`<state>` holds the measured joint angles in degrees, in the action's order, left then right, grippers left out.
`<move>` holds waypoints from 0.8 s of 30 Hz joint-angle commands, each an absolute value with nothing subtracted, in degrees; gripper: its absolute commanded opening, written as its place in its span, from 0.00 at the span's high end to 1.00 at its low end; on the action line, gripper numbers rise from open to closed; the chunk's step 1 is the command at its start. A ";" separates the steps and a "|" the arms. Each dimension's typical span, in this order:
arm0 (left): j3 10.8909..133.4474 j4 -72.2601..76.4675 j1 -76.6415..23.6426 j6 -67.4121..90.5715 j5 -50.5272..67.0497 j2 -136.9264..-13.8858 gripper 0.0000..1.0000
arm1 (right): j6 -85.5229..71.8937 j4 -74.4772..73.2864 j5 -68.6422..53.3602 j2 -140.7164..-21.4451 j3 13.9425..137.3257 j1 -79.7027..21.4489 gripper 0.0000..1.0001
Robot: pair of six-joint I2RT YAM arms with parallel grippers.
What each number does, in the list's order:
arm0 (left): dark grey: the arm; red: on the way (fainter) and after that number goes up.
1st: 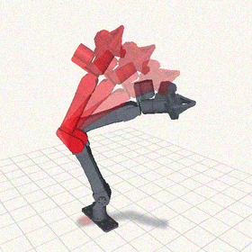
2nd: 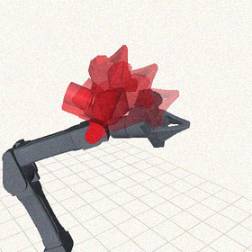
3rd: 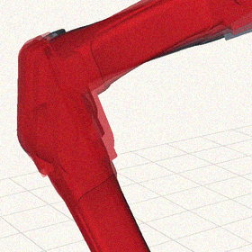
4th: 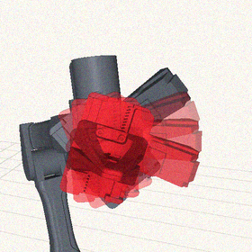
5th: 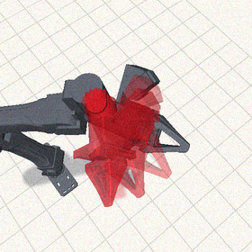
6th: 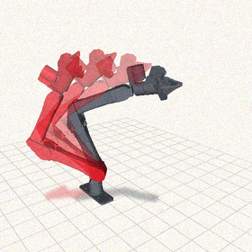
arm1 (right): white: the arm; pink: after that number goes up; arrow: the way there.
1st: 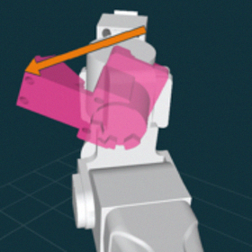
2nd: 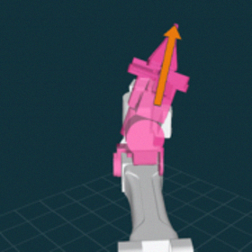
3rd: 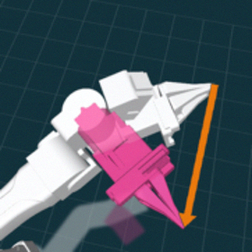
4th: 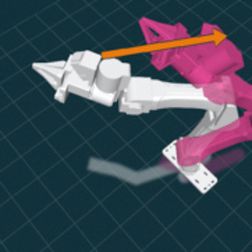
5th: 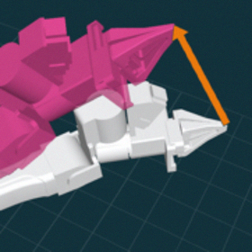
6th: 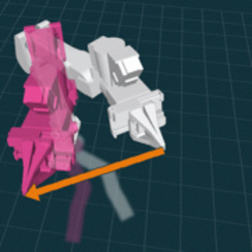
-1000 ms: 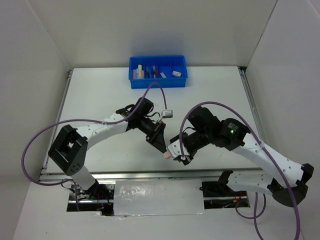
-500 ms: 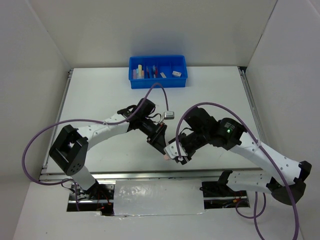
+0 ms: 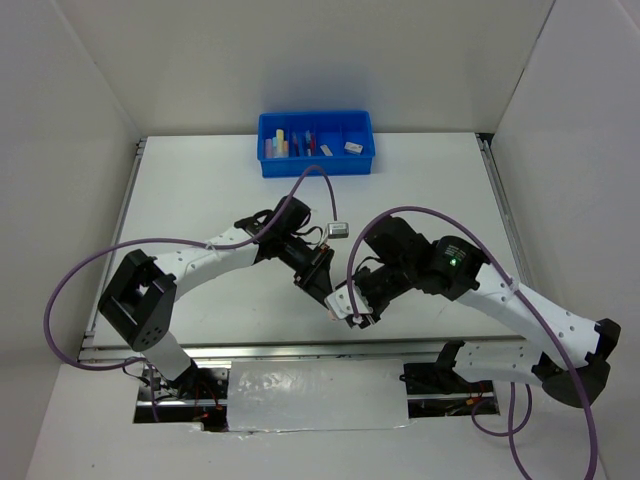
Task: Sort the stationery into containers
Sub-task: Pick up the stapler from the center of the board.
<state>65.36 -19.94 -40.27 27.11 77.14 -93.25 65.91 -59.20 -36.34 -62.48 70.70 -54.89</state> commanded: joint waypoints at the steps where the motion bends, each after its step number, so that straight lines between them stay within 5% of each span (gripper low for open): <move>1: 66.18 -18.54 -40.52 26.54 78.84 -92.64 1.00 | 66.27 -58.89 -35.77 -62.75 70.58 -55.63 0.57; 11: 66.27 -19.34 -40.52 25.49 78.31 -92.37 1.00 | 66.09 -60.47 -34.89 -64.16 71.45 -56.42 0.59; 19: 65.31 -18.55 -40.08 25.58 78.05 -91.58 0.98 | 64.87 -59.24 -34.80 -64.51 72.16 -56.34 0.78; 22: 64.87 -18.37 -38.94 25.93 76.39 -90.88 0.67 | 63.02 -57.13 -35.33 -63.90 72.16 -55.73 0.85; 24: 65.39 -21.07 -37.80 24.71 74.45 -90.62 0.33 | 60.40 -54.16 -35.68 -63.11 72.33 -55.11 0.88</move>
